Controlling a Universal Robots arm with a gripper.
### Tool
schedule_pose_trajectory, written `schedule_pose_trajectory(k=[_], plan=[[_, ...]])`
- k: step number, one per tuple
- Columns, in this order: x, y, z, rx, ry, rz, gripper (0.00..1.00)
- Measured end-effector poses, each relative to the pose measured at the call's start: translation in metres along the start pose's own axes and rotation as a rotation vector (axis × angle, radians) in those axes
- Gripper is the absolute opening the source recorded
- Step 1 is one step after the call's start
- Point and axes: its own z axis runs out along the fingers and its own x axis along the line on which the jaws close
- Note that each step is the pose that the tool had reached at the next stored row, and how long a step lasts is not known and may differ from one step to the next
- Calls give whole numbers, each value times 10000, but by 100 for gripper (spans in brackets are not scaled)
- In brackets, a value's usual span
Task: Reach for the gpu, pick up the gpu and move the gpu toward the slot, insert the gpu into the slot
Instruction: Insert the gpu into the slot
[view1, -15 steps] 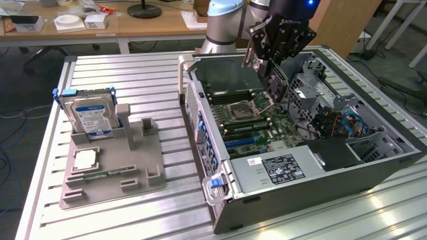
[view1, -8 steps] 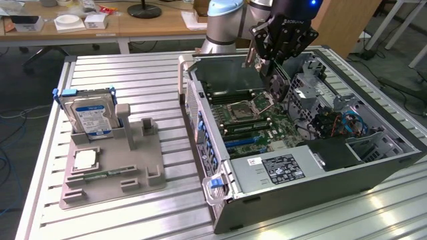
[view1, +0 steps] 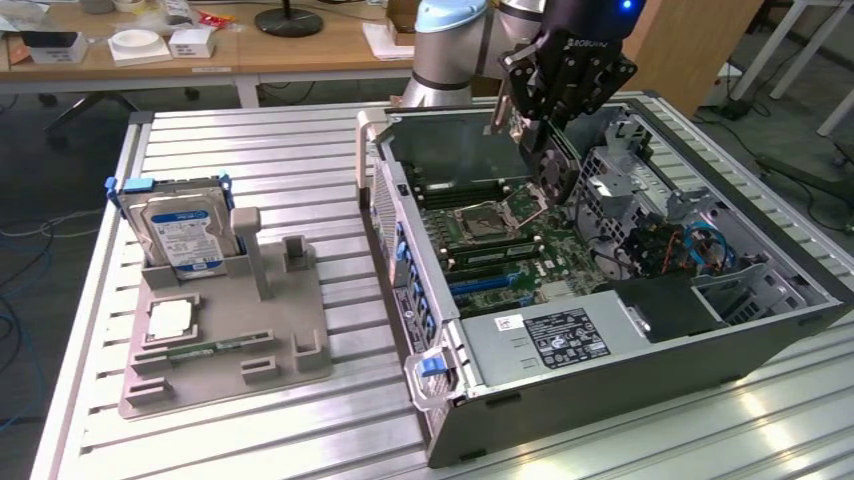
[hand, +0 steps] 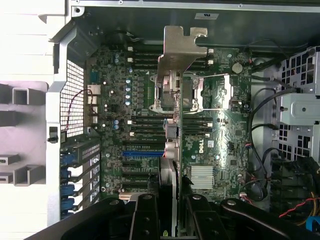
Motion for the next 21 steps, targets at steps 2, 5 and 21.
schedule_pose_trajectory(k=[2,5,21], plan=[[0,0,0,-9,1,-26,26],[0,0,-1,-13,4,-80,26],[-2,0,0,-13,43,-1048,26]])
